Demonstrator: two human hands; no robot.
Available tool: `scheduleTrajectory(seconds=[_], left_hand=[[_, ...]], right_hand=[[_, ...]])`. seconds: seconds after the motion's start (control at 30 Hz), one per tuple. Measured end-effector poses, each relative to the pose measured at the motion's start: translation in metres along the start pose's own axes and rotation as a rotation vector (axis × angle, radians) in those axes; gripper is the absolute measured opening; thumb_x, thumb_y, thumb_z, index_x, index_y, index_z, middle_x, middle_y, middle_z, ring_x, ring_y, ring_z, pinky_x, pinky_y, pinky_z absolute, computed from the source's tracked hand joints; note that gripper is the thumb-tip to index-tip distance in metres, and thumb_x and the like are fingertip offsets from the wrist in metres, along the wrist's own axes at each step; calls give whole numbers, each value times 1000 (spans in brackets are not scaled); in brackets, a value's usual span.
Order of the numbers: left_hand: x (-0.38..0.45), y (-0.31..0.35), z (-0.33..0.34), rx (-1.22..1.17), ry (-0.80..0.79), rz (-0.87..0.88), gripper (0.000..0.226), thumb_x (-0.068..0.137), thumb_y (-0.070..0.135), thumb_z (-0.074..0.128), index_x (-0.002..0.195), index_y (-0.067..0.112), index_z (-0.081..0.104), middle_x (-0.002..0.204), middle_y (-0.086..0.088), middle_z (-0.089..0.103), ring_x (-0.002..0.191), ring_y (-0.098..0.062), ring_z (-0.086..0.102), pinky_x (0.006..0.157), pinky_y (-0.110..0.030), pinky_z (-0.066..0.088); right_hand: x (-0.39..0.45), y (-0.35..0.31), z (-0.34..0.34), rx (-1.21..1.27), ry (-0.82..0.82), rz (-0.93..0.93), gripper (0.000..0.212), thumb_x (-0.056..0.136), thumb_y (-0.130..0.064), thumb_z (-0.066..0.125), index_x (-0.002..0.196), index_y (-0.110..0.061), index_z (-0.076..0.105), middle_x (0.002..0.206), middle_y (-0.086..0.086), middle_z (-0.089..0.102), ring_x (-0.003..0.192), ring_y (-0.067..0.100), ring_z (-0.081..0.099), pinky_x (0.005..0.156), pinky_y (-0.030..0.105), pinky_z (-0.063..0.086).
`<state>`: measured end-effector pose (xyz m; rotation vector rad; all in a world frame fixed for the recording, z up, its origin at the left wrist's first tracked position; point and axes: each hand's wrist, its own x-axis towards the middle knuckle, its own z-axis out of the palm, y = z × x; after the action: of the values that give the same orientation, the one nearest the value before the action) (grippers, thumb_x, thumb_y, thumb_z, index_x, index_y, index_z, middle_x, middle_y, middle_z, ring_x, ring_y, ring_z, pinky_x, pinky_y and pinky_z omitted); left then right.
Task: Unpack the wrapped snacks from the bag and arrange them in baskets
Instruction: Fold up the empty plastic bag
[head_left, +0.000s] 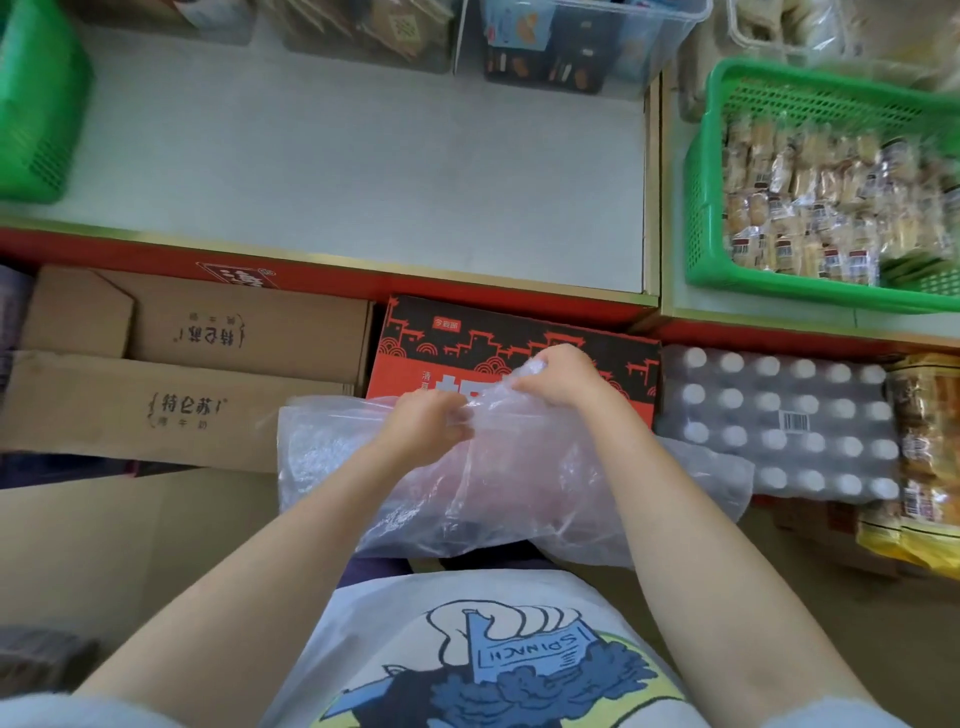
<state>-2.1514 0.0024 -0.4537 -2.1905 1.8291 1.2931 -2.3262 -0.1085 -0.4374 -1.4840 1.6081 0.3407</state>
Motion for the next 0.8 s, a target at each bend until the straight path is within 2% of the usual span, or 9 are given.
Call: scheduleTrajectory(seconds=[0.1,0.23,0.33,0.4,0.47,0.53,0.63,0.7,0.8], left_hand=[[1,-9,-8,59,21,-37,21,95,34,66,92,14,64,105,-4,71,100,-30,63,83,-35,47],[7,-3,-20,138,53,-8,21,97,36,63,85,22,54,92,2,62,90,-25,56,78,-32,37],[13,0,-27,224,69,15,16,99,34,59,88,23,55,94,4,63,95,-26,59,79,-31,30],[15,-12,-34,303,51,-18,12,100,30,56,91,22,58,97,3,65,93,-25,57,79,-30,27],[13,-25,-40,375,-14,-54,14,102,26,50,103,17,61,101,3,61,92,-23,51,79,-30,26],[11,-28,-42,404,-49,-54,22,103,24,47,119,15,60,116,1,63,106,-23,55,85,-32,30],[11,-13,-38,318,30,5,27,100,18,50,124,20,62,127,2,65,120,-24,56,98,-35,33],[12,0,-35,287,76,58,27,98,17,51,122,23,63,125,3,67,119,-24,57,101,-37,32],[11,8,-31,257,92,99,27,99,20,54,124,24,61,123,2,68,116,-23,59,103,-37,33]], right_hand=[[-3,18,-24,50,218,57,23,89,-30,67,96,-8,70,99,9,69,88,31,62,71,30,46],[-13,42,-47,183,397,195,20,97,-28,60,106,-11,56,106,7,55,94,30,54,75,31,42],[-20,42,-56,200,335,212,28,90,-37,61,105,-13,58,104,9,58,96,29,55,70,33,43],[-28,46,-69,102,213,258,42,85,-42,66,104,-5,67,102,12,66,97,33,62,77,34,47],[-37,52,-82,-12,146,263,30,85,-32,69,73,-5,66,74,10,64,78,30,61,68,32,46],[-41,55,-90,-59,222,209,37,91,-27,63,58,-10,57,62,5,55,75,31,59,64,32,39],[-42,37,-82,45,383,-7,23,96,-33,59,83,-14,62,84,1,60,89,25,57,74,31,38],[-42,15,-66,71,321,-125,22,96,-37,60,104,-16,63,102,-2,60,96,18,55,80,29,38],[-30,2,-42,-28,218,-155,42,93,-44,61,126,-17,57,126,3,57,116,23,55,94,36,45]])
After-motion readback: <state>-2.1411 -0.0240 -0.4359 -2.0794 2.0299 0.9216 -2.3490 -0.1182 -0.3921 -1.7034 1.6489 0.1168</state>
